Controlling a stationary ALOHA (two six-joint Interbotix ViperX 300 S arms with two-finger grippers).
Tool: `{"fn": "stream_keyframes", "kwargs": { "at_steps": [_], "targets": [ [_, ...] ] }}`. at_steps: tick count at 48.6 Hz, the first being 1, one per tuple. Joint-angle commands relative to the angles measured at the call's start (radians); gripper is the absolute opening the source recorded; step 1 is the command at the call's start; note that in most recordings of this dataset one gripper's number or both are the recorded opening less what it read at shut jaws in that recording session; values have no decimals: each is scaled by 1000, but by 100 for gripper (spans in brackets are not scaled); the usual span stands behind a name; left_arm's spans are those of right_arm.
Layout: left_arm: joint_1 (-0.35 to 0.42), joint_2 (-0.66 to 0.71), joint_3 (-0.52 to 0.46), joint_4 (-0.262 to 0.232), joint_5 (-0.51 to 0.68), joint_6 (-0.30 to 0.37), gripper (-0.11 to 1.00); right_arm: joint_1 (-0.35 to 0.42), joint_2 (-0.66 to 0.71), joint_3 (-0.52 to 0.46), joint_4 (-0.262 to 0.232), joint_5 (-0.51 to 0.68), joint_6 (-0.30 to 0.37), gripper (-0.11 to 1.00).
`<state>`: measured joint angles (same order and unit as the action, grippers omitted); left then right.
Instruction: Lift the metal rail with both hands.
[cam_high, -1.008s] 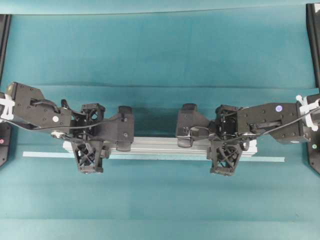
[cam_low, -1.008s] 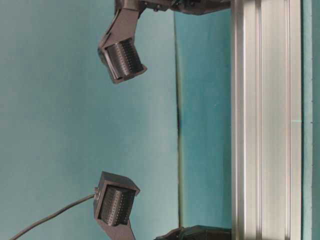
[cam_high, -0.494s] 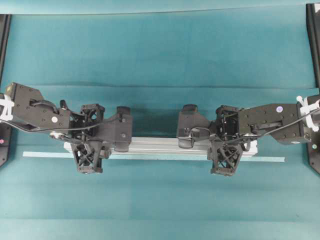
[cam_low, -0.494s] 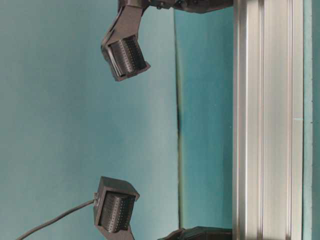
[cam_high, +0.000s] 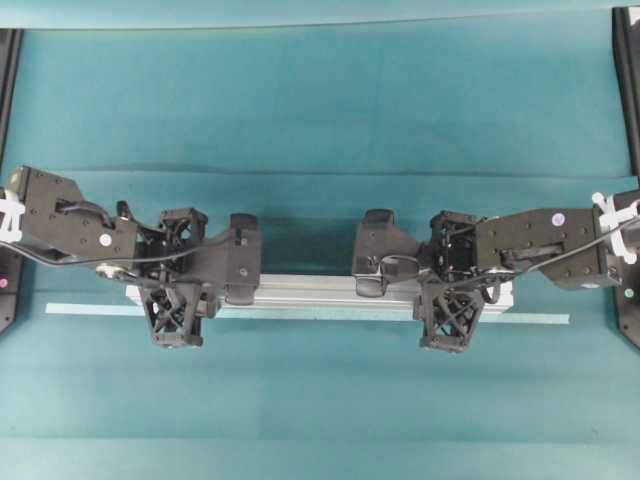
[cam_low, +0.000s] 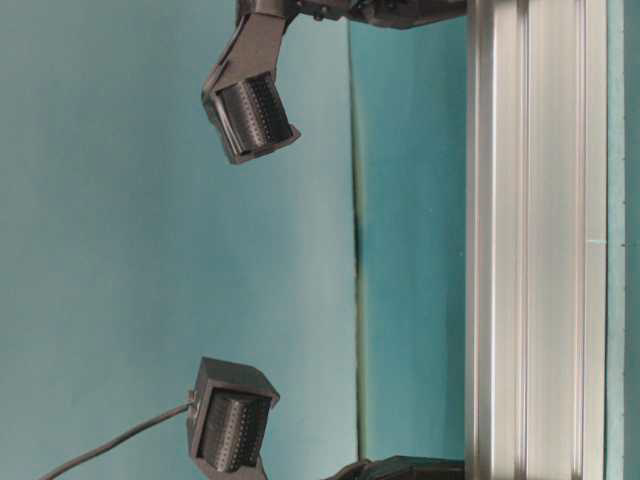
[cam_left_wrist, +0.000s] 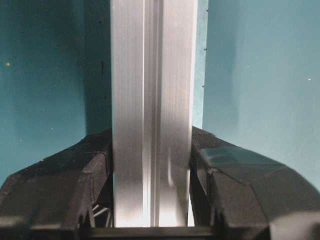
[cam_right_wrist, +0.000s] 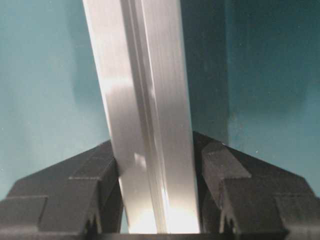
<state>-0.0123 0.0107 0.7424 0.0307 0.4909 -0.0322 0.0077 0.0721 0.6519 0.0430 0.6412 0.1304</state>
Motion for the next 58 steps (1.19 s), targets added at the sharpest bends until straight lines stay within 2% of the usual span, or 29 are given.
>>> {"fn": "stream_keyframes", "kwargs": {
  "at_steps": [1,37,39,41,43,46,49,53,55,58],
  "targets": [
    [-6,-8,5,0,-6,2,36,-3,11,-2,3,-37,18,39],
    [-3,-12,15,0,-9,-20,36,-3,11,9,3,-51,21,40],
    [-3,-12,15,0,-9,-25,36,-3,11,9,2,-49,21,44],
    [-3,-12,15,-2,-11,-31,36,-3,11,9,3,-49,26,54],
    [-3,-12,17,0,-9,-37,41,-3,9,9,2,-49,29,66],
    [-5,-14,17,-2,-11,-46,60,-3,11,9,2,-49,32,83],
    [-6,-14,18,0,-9,-52,78,0,9,9,2,-49,31,93],
    [-6,-15,20,-2,-5,-48,96,2,8,9,2,-49,29,96],
    [-8,-18,21,-2,-3,-43,99,2,6,9,0,-49,31,95],
    [-6,-26,18,0,0,-40,97,2,-3,6,-3,-43,31,95]
  ]
}}
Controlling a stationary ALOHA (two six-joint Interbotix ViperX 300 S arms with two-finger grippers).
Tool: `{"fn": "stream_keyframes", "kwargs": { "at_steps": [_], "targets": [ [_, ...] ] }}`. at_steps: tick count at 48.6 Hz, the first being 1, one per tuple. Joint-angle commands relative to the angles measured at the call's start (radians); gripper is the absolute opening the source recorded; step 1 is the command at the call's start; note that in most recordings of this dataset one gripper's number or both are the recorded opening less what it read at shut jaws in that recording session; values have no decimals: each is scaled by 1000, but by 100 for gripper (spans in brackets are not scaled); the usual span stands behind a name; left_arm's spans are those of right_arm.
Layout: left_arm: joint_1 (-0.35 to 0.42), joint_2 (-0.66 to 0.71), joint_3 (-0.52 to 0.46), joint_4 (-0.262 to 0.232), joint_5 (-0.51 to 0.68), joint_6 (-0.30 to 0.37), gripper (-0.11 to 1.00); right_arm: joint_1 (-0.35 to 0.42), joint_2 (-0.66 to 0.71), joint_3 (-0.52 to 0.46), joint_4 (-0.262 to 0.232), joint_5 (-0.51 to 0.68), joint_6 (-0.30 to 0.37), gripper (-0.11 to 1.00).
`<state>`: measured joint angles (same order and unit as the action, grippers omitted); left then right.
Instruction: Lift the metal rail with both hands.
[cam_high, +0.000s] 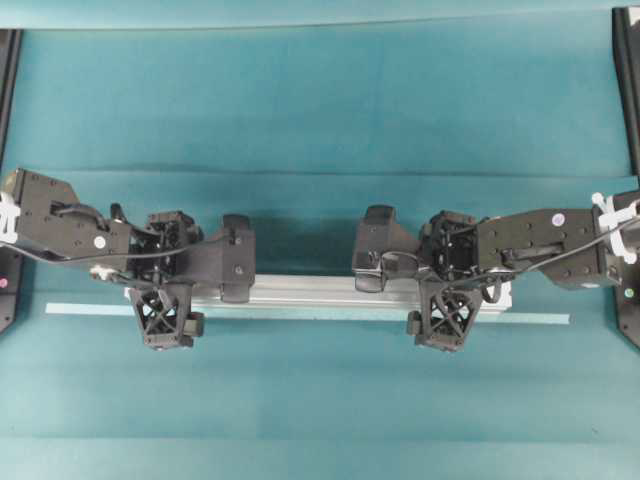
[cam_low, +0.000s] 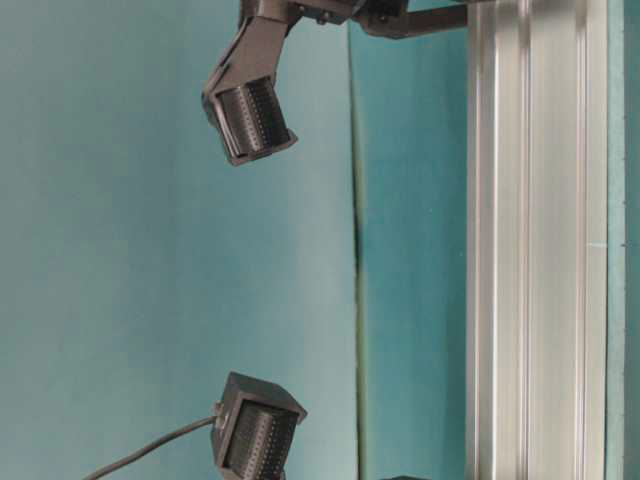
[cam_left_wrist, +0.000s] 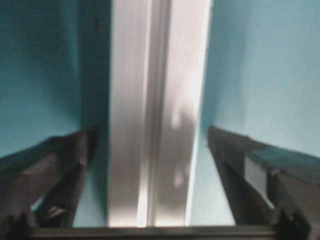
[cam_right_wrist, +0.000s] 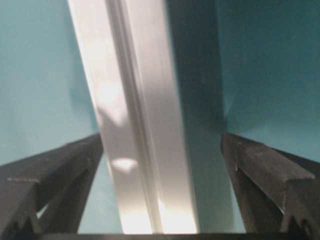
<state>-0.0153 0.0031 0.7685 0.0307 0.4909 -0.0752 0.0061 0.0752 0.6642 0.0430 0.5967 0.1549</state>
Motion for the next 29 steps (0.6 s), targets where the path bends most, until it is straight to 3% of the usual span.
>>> {"fn": "stream_keyframes", "kwargs": {
  "at_steps": [1,18,29],
  "targets": [
    [-3,-23,-9,0,0,3,96,3,-11,-8,-5,5,6,95],
    [-2,-216,2,0,58,-5,97,-8,-204,-12,-11,11,5,95],
    [0,-376,8,0,28,-3,97,-23,-357,-5,-20,-5,0,95]
  ]
}}
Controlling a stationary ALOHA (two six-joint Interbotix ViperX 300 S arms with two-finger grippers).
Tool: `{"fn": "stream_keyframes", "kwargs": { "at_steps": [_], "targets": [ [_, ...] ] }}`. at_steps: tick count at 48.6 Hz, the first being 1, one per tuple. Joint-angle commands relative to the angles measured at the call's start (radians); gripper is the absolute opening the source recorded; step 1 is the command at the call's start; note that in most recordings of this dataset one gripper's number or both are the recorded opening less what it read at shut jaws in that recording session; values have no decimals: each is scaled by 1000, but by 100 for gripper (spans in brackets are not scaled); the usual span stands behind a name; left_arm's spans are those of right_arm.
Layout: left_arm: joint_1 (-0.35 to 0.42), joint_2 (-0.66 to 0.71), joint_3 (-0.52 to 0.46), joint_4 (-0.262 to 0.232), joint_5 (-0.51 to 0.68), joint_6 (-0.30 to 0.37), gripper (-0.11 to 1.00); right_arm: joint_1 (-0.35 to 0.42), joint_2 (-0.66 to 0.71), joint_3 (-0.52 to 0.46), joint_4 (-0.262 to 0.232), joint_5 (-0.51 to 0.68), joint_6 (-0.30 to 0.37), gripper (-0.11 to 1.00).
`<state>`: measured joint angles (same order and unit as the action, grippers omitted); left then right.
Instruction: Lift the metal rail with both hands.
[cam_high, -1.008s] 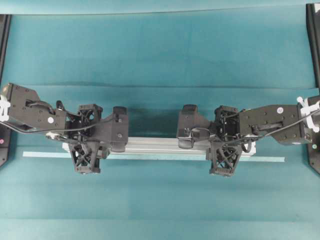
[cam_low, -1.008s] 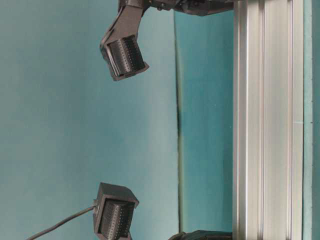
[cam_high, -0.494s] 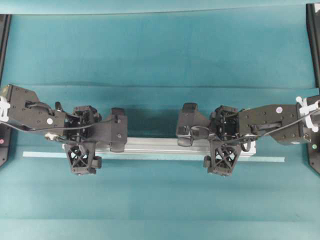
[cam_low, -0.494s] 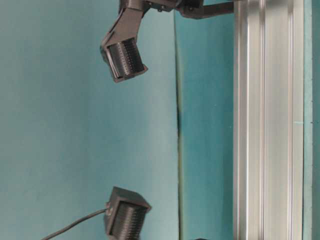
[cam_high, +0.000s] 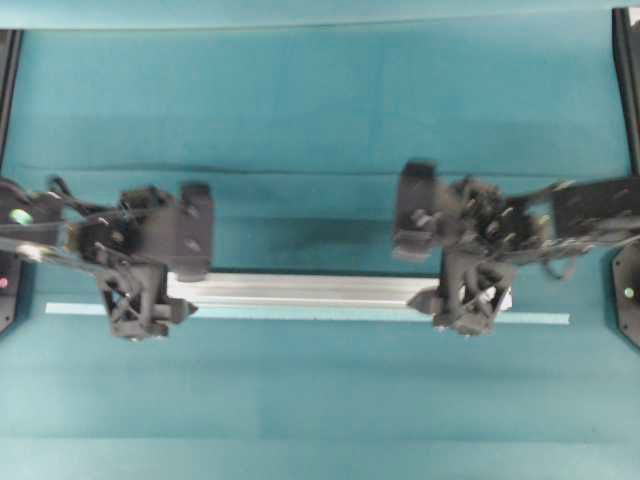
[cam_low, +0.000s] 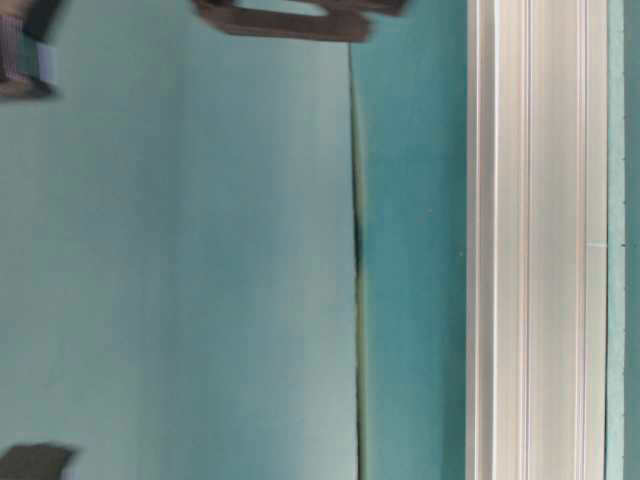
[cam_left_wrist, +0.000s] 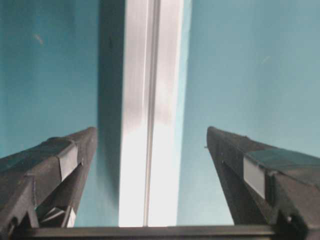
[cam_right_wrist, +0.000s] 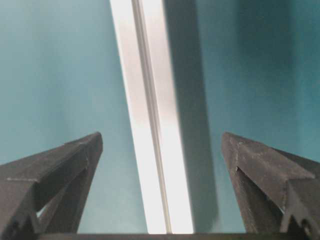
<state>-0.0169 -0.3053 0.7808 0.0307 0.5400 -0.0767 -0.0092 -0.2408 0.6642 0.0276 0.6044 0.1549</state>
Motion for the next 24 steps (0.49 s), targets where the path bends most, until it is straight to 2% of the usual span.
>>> {"fn": "stream_keyframes", "kwargs": {
  "at_steps": [1,16,24],
  "targets": [
    [3,-81,-3,0,-26,-3,97,-8,-54,-3,-5,-15,0,95],
    [20,-255,46,0,-48,-5,97,-35,-241,51,-9,-91,6,95],
    [20,-360,83,0,-60,-6,97,-38,-356,112,-9,-163,8,95]
  ]
}}
